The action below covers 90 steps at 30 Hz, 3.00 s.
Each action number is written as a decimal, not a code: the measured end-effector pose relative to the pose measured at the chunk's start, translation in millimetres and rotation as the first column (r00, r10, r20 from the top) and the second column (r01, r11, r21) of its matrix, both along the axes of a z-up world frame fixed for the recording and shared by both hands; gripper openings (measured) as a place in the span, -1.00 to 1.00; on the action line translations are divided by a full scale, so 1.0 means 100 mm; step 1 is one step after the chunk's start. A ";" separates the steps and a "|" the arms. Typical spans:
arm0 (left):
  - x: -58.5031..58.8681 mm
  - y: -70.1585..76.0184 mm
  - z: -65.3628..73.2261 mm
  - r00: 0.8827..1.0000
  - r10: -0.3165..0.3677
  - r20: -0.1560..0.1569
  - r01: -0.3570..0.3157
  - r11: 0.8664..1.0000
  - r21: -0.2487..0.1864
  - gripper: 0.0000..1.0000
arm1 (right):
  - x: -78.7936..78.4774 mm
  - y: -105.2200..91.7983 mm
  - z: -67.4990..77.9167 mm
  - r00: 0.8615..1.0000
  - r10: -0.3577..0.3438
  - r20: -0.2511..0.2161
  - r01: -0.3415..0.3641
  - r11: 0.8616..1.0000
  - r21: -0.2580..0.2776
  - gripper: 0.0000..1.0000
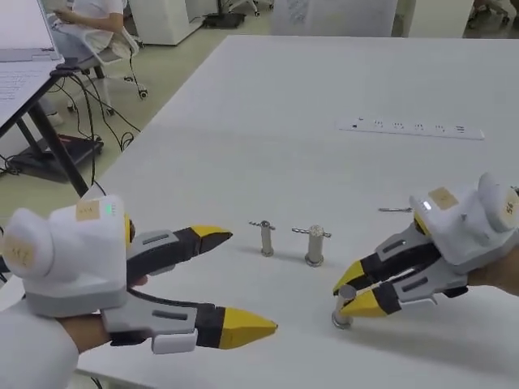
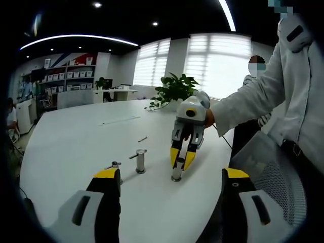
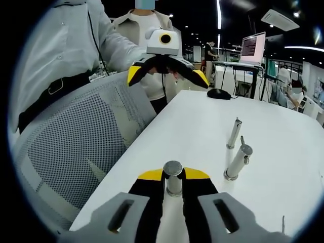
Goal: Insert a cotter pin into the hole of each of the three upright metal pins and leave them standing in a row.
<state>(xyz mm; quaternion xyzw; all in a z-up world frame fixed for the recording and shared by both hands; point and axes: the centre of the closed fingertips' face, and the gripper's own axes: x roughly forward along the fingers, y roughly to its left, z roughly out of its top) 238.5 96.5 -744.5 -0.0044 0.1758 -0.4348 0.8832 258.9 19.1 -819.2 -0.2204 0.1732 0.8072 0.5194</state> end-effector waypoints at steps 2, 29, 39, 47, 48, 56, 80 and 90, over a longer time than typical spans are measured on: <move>0.00 -0.01 0.00 1.000 -0.003 -0.002 0.003 1.000 0.002 0.64 | 0.00 0.00 0.00 1.000 0.009 0.001 -0.009 1.000 0.002 -0.74; 0.08 -0.19 -0.25 0.993 -0.118 -0.021 0.119 0.991 0.054 0.49 | 0.05 -0.35 0.32 0.991 -0.126 -0.048 0.125 0.992 -0.024 -0.40; 0.12 -0.35 -0.55 0.962 -0.273 0.016 0.266 0.948 0.173 0.15 | 0.13 -0.65 0.35 0.968 -0.243 -0.059 0.240 0.970 -0.048 -0.46; 0.16 -0.53 -0.80 0.910 -0.413 0.032 0.392 0.884 0.256 -0.06 | 0.12 -0.85 0.31 0.946 -0.314 -0.078 0.306 0.947 -0.099 -0.48; 0.18 -0.55 -0.82 0.909 -0.416 0.033 0.395 0.883 0.255 -0.09 | 0.13 -0.88 0.30 0.943 -0.325 -0.075 0.316 0.942 -0.109 -0.48; 0.32 -0.71 -0.96 0.893 -0.448 0.050 0.421 0.869 0.261 -0.21 | 0.21 -1.08 0.22 0.889 -0.450 -0.084 0.433 0.887 -0.160 -0.50; 0.37 -1.02 -1.09 0.811 -0.579 0.083 0.538 0.794 0.281 -0.60 | 0.25 -1.15 0.20 0.857 -0.505 -0.103 0.480 0.855 -0.193 -0.53; 0.36 -1.07 -1.10 0.828 -0.557 0.066 0.526 0.812 0.254 -0.76 | 0.34 -1.10 0.21 0.859 -0.503 -0.100 0.480 0.857 -0.189 -0.56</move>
